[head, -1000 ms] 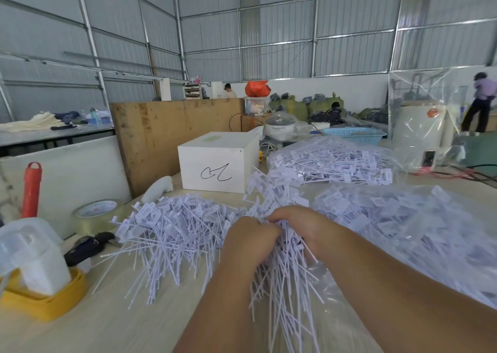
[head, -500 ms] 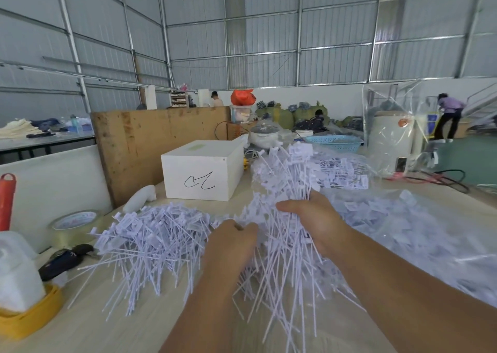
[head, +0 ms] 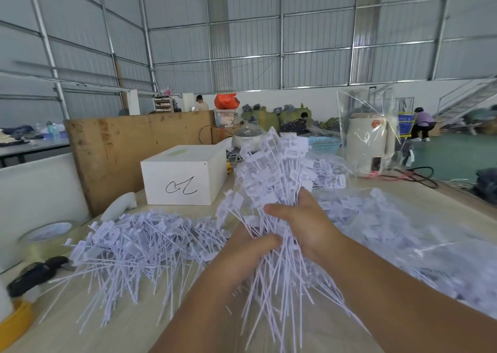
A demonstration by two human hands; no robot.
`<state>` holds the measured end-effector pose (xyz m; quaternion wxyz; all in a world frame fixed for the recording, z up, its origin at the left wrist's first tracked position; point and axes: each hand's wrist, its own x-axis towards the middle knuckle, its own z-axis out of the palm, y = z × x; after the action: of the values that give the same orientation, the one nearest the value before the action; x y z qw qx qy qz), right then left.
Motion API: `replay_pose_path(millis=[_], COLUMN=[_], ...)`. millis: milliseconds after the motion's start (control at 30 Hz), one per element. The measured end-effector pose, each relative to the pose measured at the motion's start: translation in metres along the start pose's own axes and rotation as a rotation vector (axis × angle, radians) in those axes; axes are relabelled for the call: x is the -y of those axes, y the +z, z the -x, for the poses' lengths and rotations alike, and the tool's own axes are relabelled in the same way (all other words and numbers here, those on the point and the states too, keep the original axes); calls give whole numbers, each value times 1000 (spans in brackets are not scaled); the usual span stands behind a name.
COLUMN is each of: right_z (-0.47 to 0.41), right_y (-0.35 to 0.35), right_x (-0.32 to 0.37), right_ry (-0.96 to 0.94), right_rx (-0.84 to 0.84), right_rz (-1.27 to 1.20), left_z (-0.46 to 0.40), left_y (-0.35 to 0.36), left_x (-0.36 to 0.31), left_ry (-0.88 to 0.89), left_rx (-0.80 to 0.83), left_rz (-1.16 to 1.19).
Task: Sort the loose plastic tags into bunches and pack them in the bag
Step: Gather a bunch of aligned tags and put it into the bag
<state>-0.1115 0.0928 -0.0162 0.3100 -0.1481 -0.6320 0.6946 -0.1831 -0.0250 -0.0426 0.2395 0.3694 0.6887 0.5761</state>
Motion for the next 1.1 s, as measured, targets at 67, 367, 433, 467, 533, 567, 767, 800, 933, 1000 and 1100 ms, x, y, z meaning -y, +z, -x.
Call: replay_pose_path(millis=[67,367,433,467,533,567,767,800,933,1000,1100], right_z=[3,6,6,6,9,9,16,17,27,31,40], right_y=[-1,-12,-17,-19,-23,-26,-35,-35,-34,-37,-38], right_x=[2,4,-1,-4,-11,-15,-27,-27,-27,-34,-37], right_ry=[-50,-211,-189,-173,-129,-102,48,59,83,97,110], right_rx=[23,29,4,-10,-25,-29,-77,-81,-120,-157,-192], right_rz=[16,122,127,130,133,126,-2,5,21,56,83], left_z=[4,6,7,7,9,9,10,11,12,13,17], left_y=[3,33,37,38,40,41,41,42,46,47,48], left_x=[0,-6,-5,-5,-4,-5,-6,-6,-7,-6,-7], left_ry=[112,251,231,217,179,167,157,165,214,226,198], left_rx=[55,-109,-116,-112,-92,-85,-13,-10,-16,33,102], left_rz=[-40,-20,-20,-24,-42,-50,-90,-94,-155,-200,-233])
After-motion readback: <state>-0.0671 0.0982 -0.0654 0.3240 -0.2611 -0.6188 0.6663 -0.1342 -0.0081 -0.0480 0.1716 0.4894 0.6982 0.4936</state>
